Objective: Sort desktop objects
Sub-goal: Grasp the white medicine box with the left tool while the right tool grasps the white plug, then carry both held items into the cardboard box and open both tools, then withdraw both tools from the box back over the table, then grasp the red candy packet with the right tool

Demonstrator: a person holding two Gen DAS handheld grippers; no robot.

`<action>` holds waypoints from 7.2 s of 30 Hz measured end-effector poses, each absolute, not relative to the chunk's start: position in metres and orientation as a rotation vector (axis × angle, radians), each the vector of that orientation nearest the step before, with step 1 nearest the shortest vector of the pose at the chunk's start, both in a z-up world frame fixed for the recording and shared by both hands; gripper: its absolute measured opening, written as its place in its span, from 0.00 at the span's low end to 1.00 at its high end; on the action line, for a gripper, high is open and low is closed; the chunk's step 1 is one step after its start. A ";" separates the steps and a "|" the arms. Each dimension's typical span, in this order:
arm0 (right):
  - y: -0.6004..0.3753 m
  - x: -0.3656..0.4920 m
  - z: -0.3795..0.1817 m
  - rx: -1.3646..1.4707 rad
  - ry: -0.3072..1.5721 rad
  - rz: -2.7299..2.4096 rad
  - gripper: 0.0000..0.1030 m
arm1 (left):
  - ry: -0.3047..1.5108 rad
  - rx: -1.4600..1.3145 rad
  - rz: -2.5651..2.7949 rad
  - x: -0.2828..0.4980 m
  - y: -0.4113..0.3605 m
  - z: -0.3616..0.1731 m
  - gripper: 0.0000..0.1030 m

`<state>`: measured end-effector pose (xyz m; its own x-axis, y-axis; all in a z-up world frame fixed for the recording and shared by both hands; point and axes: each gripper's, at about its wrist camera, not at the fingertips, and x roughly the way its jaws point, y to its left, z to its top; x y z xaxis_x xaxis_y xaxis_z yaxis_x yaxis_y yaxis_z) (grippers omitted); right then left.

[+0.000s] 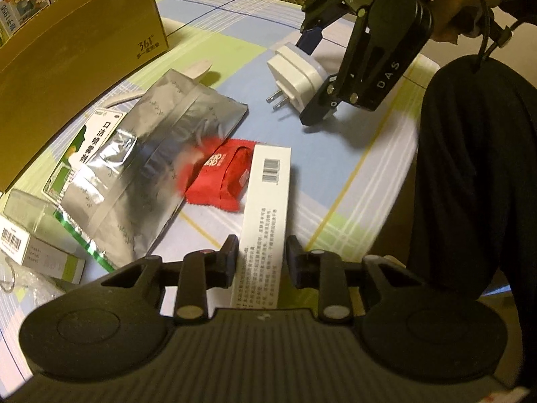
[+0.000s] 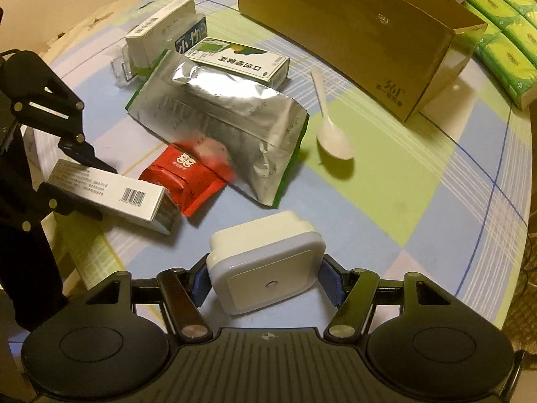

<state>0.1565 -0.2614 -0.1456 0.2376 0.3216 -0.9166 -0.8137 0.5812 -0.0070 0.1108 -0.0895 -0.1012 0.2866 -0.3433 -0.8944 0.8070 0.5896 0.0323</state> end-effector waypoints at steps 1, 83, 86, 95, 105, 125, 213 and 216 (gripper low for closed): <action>-0.262 0.156 -0.145 -0.554 1.059 0.837 0.61 | 1.007 0.546 -0.822 0.111 -0.089 -0.101 0.25; -0.176 0.401 -0.077 -0.088 0.835 0.472 0.61 | 0.834 0.142 -0.282 0.463 -0.045 -0.009 0.38; -0.175 0.402 -0.078 -0.080 0.835 0.467 0.61 | 0.814 0.163 -0.283 0.458 -0.042 -0.005 0.39; -0.177 0.398 -0.066 -0.032 0.785 0.471 0.69 | 0.792 0.124 -0.279 0.438 -0.026 0.008 0.39; -0.188 0.357 -0.027 -0.055 0.699 0.446 0.74 | 0.765 0.111 -0.259 0.392 -0.009 0.029 0.43; -0.187 0.188 0.019 -0.075 0.653 0.529 0.98 | 0.732 0.053 -0.201 0.228 0.045 0.066 0.78; -0.157 0.071 -0.165 -0.078 0.807 0.361 0.38 | 0.806 0.347 -0.581 0.170 0.097 -0.120 0.99; -0.155 0.069 -0.164 -0.082 0.806 0.371 0.38 | 0.802 0.391 -0.633 0.178 0.096 -0.122 0.99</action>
